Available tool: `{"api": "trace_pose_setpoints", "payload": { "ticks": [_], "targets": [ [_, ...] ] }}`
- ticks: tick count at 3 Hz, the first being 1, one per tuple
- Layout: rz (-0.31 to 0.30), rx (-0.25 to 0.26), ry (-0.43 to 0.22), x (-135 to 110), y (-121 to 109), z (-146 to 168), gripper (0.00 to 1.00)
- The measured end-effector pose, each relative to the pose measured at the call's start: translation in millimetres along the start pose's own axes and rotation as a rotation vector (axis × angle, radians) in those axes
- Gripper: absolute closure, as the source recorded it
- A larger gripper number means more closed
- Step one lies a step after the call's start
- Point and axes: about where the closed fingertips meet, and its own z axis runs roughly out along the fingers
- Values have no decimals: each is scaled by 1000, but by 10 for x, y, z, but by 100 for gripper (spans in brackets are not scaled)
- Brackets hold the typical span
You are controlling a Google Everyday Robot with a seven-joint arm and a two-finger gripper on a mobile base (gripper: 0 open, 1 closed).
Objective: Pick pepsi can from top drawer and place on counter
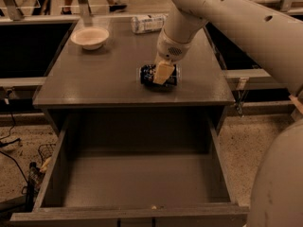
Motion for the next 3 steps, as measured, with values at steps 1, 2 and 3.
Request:
{"api": "trace_pose_setpoints", "payload": {
  "ticks": [1, 2, 3],
  "targets": [
    [19, -25, -17, 50, 17, 102, 100],
    [19, -25, -16, 50, 17, 103, 97],
    [19, -25, -16, 50, 17, 103, 74]
  ]
}}
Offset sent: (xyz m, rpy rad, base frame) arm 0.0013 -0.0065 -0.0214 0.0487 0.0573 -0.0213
